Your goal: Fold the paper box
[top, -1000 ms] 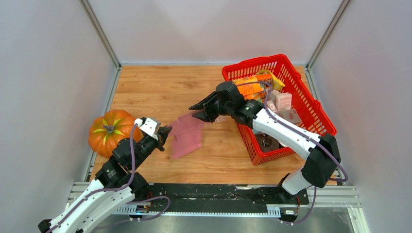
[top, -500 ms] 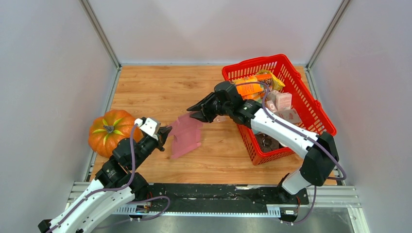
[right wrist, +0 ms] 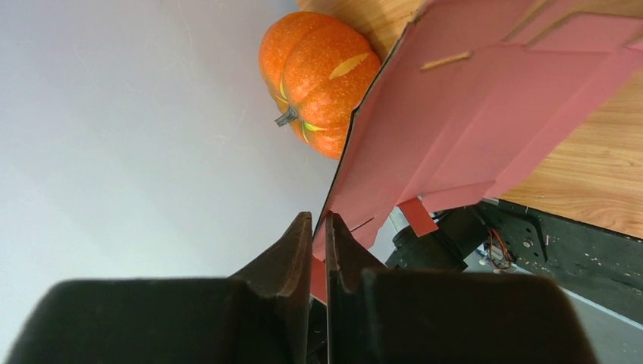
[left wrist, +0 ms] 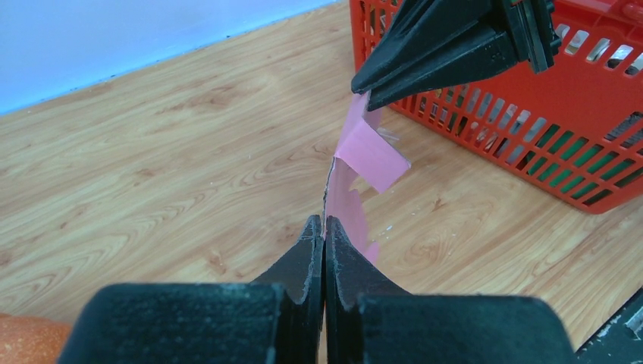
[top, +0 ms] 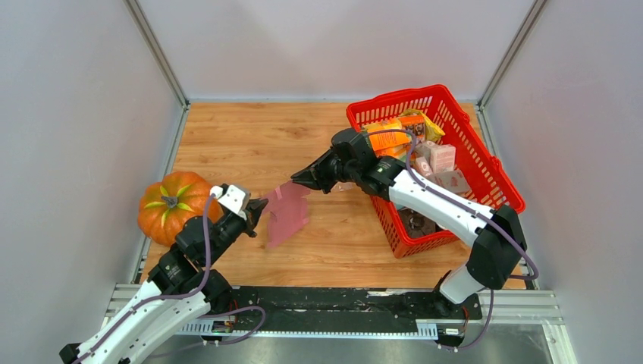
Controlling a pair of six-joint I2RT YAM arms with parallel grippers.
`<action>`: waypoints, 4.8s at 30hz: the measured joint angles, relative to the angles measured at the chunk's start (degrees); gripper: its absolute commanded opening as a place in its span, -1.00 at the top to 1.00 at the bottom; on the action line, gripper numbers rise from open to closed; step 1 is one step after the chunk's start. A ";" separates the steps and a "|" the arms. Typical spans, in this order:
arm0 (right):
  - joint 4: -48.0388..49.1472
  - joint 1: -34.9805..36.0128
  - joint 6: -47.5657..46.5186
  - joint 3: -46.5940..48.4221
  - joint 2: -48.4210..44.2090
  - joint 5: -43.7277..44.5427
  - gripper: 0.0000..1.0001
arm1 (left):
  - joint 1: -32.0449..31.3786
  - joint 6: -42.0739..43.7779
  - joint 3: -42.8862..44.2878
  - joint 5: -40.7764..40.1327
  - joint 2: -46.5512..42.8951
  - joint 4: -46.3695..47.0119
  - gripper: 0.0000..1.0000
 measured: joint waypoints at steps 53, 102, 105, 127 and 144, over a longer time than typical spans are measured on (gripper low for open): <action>-27.30 12.00 -10.12 14.08 13.90 21.53 1.00 | -0.04 -24.76 16.94 -10.58 -6.34 -32.68 0.19; 30.49 3.48 -18.62 -8.02 20.50 7.56 1.00 | -0.04 -23.32 -13.16 -11.02 21.40 6.95 0.13; 30.80 3.48 -18.64 -8.46 20.48 7.63 1.00 | -0.04 -23.34 -14.40 -10.99 20.90 10.49 0.10; 36.65 3.63 -17.51 -12.46 20.48 9.16 1.00 | -1.07 -23.65 -15.72 -19.52 29.62 21.84 0.42; 39.32 3.56 -13.33 -14.43 20.33 9.20 1.00 | -5.64 -27.96 -8.50 -37.99 48.94 23.21 0.72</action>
